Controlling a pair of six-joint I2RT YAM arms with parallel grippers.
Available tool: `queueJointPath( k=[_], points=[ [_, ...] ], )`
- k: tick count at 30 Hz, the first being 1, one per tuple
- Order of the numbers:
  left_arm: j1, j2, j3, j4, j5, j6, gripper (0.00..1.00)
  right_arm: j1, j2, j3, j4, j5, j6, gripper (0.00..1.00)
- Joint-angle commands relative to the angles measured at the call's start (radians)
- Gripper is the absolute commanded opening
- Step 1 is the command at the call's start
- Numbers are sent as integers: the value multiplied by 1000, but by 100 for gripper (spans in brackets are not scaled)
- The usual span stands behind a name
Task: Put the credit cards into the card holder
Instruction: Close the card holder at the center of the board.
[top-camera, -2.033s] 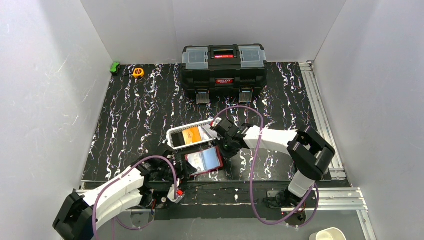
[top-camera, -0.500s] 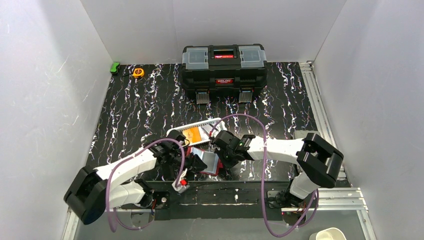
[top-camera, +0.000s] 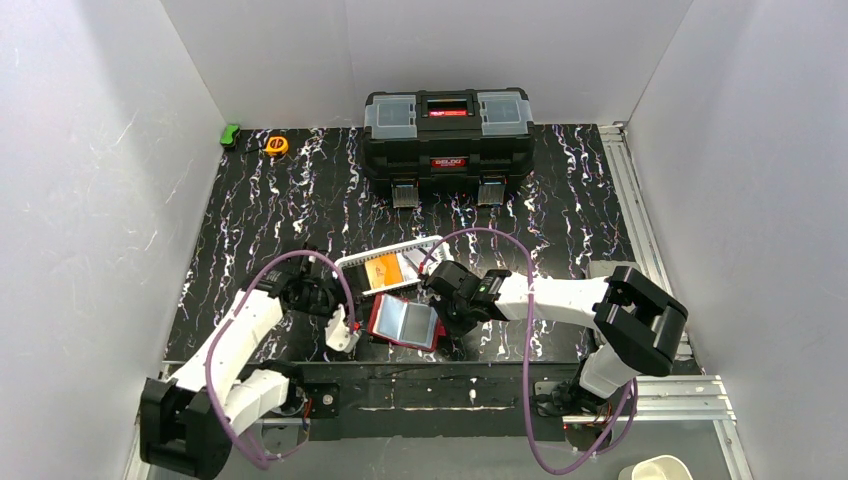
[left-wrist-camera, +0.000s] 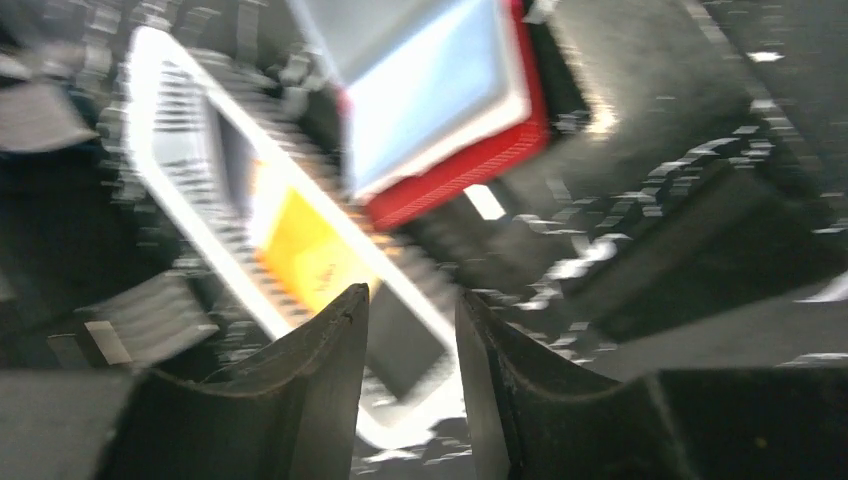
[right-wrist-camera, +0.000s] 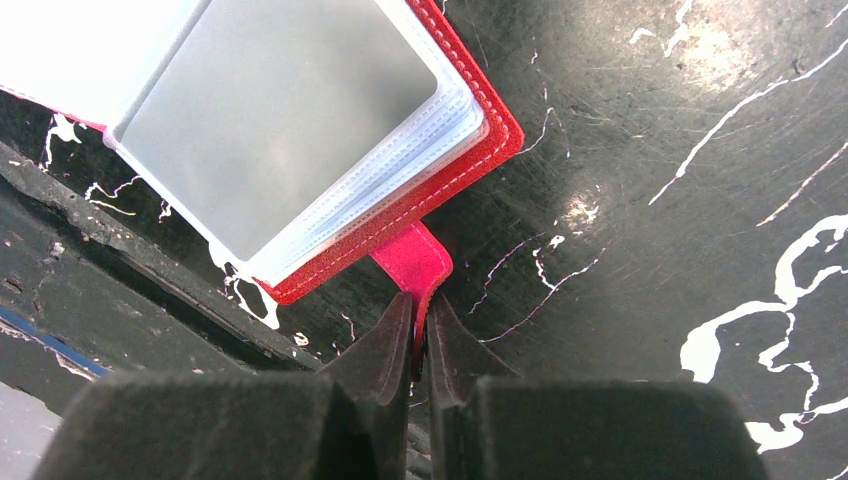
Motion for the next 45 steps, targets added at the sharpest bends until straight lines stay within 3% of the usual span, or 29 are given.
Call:
queueJointPath(
  k=[1,7,18,25,30,40,45],
  points=[
    [62,67,-88,-95,-26,500,37,5,51,-27,-47,-20,-5,1],
    [63,137,-179,22,88,543,41,5,49,-21,-48,-15,-6,1],
    [48,416,-113,192,118,548,51,4,33,-25,-38,-12,3,1],
    [-7,362,-105,217,191,565,54,4,29,-7,-48,2,0,1],
    [-79,316,-107,246,203,495,55,4,22,2,-47,7,0,1],
    [-178,388,-93,301,204,550,56,4,5,2,-40,-3,17,1],
    [-230,384,-62,310,254,508,58,4,-8,-3,-27,4,21,1]
  ],
)
